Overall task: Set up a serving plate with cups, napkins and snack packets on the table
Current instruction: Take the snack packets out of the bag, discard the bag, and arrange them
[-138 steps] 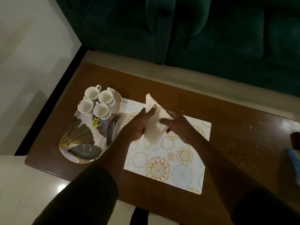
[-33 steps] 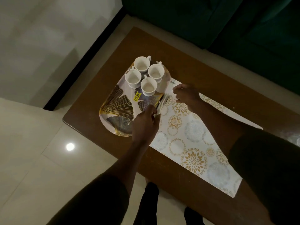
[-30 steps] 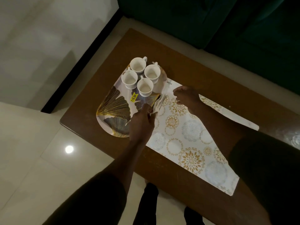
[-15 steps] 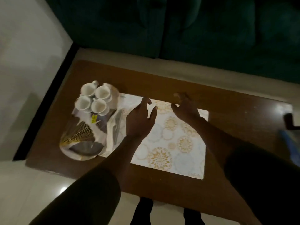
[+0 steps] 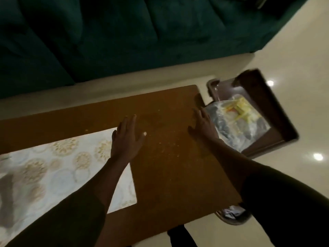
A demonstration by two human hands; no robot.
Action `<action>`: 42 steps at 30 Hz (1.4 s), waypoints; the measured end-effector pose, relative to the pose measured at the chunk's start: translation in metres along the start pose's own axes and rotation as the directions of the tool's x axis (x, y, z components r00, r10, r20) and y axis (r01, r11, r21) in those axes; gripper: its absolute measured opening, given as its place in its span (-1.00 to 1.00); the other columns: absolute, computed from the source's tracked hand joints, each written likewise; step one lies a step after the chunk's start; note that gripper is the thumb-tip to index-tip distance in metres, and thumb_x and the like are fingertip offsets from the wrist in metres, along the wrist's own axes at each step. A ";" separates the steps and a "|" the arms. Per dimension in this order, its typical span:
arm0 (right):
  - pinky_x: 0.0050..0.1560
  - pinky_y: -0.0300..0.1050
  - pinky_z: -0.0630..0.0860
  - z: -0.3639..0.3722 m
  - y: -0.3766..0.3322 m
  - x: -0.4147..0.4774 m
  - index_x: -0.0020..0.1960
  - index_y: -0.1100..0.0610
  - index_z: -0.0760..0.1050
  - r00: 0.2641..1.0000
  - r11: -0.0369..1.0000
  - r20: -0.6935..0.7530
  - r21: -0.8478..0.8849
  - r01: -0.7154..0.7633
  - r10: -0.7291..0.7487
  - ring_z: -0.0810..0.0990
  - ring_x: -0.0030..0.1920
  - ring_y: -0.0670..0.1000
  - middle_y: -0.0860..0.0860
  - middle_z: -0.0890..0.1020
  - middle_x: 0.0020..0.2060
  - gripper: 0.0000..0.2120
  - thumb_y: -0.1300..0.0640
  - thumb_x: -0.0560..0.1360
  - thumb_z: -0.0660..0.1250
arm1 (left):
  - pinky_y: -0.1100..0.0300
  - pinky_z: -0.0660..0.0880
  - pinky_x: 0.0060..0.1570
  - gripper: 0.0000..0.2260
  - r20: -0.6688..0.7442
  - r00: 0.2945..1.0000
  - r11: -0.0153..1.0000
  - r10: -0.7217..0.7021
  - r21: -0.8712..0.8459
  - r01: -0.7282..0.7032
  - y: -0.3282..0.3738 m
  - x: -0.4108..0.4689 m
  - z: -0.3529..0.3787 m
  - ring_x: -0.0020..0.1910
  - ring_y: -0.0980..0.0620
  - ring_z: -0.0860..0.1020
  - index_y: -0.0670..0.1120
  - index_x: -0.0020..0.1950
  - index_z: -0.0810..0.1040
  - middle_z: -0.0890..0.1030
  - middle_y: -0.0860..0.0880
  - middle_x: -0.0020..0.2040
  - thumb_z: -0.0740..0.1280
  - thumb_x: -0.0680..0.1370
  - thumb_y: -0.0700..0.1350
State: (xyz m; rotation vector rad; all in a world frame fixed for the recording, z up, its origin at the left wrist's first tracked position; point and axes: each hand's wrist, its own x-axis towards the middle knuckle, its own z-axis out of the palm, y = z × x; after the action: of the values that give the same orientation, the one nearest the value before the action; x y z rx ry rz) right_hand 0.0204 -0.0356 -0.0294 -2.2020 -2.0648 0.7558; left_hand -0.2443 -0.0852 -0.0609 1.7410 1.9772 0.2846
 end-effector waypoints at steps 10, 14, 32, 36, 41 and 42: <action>0.29 0.14 0.43 -0.030 0.162 0.001 0.45 0.16 0.24 0.972 0.969 0.023 0.078 -0.236 0.235 0.31 0.41 0.20 0.16 0.28 0.44 -0.37 -0.05 0.49 0.36 | -0.11 0.52 0.23 -0.36 0.431 0.886 0.754 -0.173 -0.521 0.400 0.182 0.048 0.109 0.28 -0.19 0.50 -0.01 0.52 0.21 0.45 -0.20 0.38 0.42 0.52 0.02; 0.31 0.14 0.43 -0.017 0.178 -0.002 0.43 0.12 0.27 0.982 0.978 0.032 0.091 -0.190 0.187 0.35 0.39 0.16 0.12 0.32 0.42 -0.27 -0.24 0.42 0.37 | -0.03 0.55 0.13 -0.37 0.534 0.822 0.626 -0.196 -0.577 0.525 0.213 0.051 0.140 0.29 -0.17 0.49 0.01 0.52 0.19 0.42 -0.18 0.42 0.40 0.53 0.04; -0.33 -0.10 0.41 -0.026 0.144 -0.012 0.00 0.09 0.43 0.957 0.999 -0.290 0.033 0.023 -0.012 0.52 -0.23 0.07 0.04 0.57 -0.14 -0.78 0.08 0.41 0.38 | 0.15 0.58 -0.13 -0.92 0.611 0.789 0.205 0.068 -0.782 0.588 0.254 0.060 0.121 -0.15 0.02 0.60 -0.11 -0.08 0.54 0.61 -0.07 -0.15 0.32 0.57 -0.27; -0.32 -0.05 0.46 -0.076 0.115 -0.007 -0.12 0.11 0.44 0.865 0.992 -0.503 0.111 0.056 0.008 0.52 -0.26 0.06 -0.04 0.49 -0.25 -0.92 0.17 0.41 0.33 | 0.03 0.52 0.02 -0.97 0.553 0.795 0.101 0.252 -0.832 0.546 0.261 0.064 0.082 -0.01 0.00 0.56 -0.07 -0.02 0.53 0.59 -0.04 -0.03 0.35 0.57 -0.14; -0.30 -0.04 0.52 -0.125 0.034 0.005 -0.13 0.12 0.53 0.796 0.976 -0.604 0.159 0.148 -0.023 0.56 -0.30 0.07 0.02 0.59 -0.30 -0.91 0.17 0.38 0.29 | 0.05 0.56 -0.05 -0.75 0.460 0.855 0.006 0.239 -0.881 0.472 0.246 0.063 0.013 -0.04 0.00 0.60 -0.09 0.12 0.50 0.58 -0.05 0.03 0.31 0.58 0.05; -0.33 -0.11 0.44 -0.125 0.011 0.005 -0.16 0.13 0.53 0.799 0.974 -0.597 0.134 0.181 -0.066 0.54 -0.33 0.07 0.02 0.57 -0.34 -0.92 0.17 0.36 0.29 | 0.00 0.55 0.03 -0.69 0.443 0.872 0.010 0.209 -0.893 0.451 0.235 0.063 0.000 0.02 -0.03 0.59 -0.11 0.19 0.48 0.57 -0.08 0.09 0.29 0.58 0.08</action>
State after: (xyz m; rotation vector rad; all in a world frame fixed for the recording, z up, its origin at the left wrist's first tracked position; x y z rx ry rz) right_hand 0.0763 0.0051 0.0752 -1.8531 -1.7129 0.1866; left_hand -0.0444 0.0150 0.0338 0.4663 0.8878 0.8667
